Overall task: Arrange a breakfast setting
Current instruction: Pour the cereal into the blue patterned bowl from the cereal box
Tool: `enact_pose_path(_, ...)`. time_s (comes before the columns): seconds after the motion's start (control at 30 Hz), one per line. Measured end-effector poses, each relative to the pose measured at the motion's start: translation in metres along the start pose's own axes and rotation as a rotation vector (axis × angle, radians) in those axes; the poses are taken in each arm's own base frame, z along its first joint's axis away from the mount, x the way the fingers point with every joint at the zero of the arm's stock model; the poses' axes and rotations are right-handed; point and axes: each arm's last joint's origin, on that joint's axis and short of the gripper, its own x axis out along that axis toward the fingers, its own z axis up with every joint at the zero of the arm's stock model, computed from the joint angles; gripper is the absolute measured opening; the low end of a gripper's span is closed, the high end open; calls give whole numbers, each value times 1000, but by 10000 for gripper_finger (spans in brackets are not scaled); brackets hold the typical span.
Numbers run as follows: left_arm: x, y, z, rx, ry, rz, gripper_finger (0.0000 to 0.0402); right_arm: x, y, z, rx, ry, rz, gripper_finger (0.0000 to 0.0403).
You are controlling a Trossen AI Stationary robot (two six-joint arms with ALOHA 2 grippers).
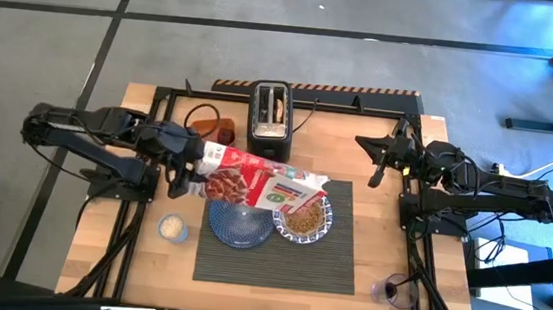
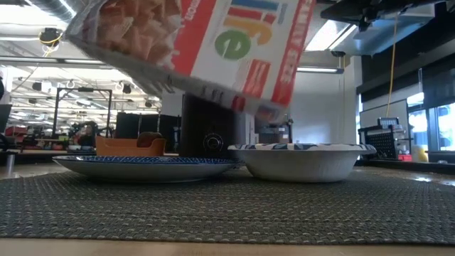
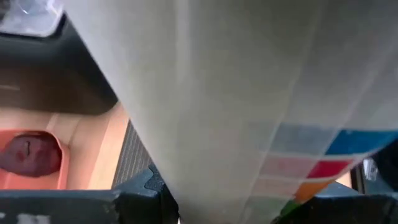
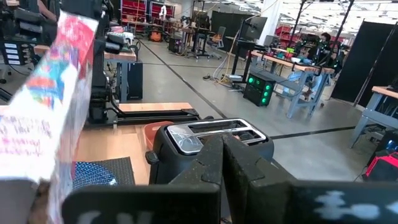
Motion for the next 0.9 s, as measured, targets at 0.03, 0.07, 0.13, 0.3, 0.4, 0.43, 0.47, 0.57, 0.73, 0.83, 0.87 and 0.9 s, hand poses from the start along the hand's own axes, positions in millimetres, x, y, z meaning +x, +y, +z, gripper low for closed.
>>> enact_pose_path(0.03,1,1,-4,0,5,0,166,0,0,0,3,0,0,0)
enact_pose_path(0.07,1,2,-7,0,7,0,166,0,0,0,4,0,0,0)
enact_pose_path(0.13,2,3,-11,-1,-18,-6,166,0,0,0,4,0,0,0)
enact_pose_path(0.3,9,8,-28,1,-64,-22,166,0,0,0,5,0,8,0)
enact_pose_path(0.4,14,11,-38,0,-101,-36,166,0,0,0,7,0,9,0)
enact_pose_path(0.43,16,12,-41,-1,-116,-41,166,0,0,-1,7,5,10,0)
enact_pose_path(0.47,17,13,-45,-4,-128,-44,166,0,0,-1,8,9,10,0)
enact_pose_path(0.57,21,16,-53,-9,-173,-57,166,2,1,-2,8,16,11,0)
enact_pose_path(0.73,25,19,-64,-14,-266,-76,166,3,2,-3,8,23,12,4)
enact_pose_path(0.83,26,22,-71,-22,-284,-65,166,3,2,-3,8,21,12,20)
enact_pose_path(0.87,27,23,-73,-27,-289,-62,166,3,2,-3,8,23,12,28)
enact_pose_path(0.9,28,24,-77,-33,-289,-59,166,3,2,-3,7,24,13,38)
